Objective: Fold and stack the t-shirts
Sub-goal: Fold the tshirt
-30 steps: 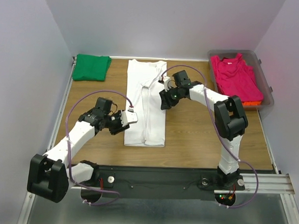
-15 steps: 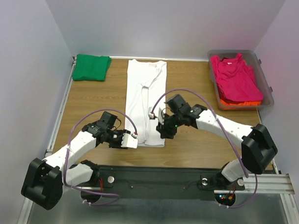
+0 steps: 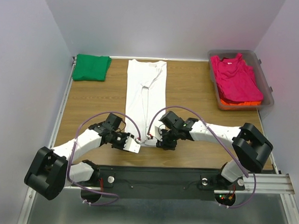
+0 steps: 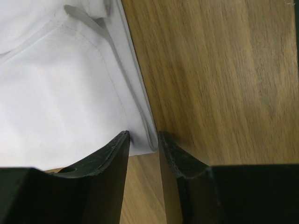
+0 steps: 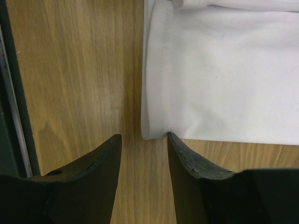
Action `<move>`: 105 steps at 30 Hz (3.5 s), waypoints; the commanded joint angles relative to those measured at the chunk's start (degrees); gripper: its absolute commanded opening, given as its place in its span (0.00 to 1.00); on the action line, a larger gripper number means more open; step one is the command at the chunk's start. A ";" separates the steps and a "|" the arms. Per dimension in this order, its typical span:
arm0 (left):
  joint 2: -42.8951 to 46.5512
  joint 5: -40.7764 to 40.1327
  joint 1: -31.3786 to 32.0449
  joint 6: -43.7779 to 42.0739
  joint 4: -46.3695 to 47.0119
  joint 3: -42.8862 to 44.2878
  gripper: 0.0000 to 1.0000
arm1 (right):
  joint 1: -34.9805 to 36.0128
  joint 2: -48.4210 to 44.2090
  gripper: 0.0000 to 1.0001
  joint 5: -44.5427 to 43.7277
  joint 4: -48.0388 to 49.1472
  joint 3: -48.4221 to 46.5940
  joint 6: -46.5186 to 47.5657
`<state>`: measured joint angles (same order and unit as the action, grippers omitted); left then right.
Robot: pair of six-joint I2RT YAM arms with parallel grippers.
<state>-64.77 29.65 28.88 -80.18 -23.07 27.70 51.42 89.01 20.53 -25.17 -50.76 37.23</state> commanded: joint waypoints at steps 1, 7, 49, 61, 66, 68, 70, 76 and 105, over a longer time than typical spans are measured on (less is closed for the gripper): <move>-1.05 -0.20 0.65 -1.03 1.10 -0.28 0.43 | 1.66 1.59 0.49 -3.30 6.44 0.05 1.96; -2.55 -2.40 0.82 -0.85 1.97 -0.19 0.41 | 3.69 3.97 0.46 -5.06 9.26 0.84 2.14; 0.00 -2.67 0.91 0.73 1.10 0.07 0.08 | 11.69 3.36 0.49 -11.65 13.21 4.35 0.91; 3.51 -2.40 0.91 0.55 -1.01 0.07 0.00 | 11.51 -3.74 0.01 -14.21 12.34 8.31 -0.94; 4.92 0.49 0.91 2.22 -5.04 4.62 0.00 | 11.60 -7.88 0.01 -13.07 4.88 5.77 -0.32; 6.15 1.90 0.91 2.75 -6.63 6.13 0.00 | 11.60 -8.68 0.00 -12.36 3.20 4.71 -0.49; 7.20 3.31 0.91 3.72 -8.56 7.97 0.00 | 11.34 -9.73 0.00 -11.57 1.00 2.87 -0.76; 7.91 3.84 0.82 6.61 -10.15 10.44 0.00 | 4.67 -11.49 0.01 -9.03 -0.32 -0.38 0.29; -34.97 8.23 -16.14 -0.41 4.70 46.55 0.00 | -21.18 22.07 0.01 -1.82 -0.23 -36.41 20.68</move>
<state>-96.36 35.16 13.78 -78.85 -18.33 69.10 31.68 108.22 16.97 -26.15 -82.11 54.83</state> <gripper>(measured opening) 0.134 0.023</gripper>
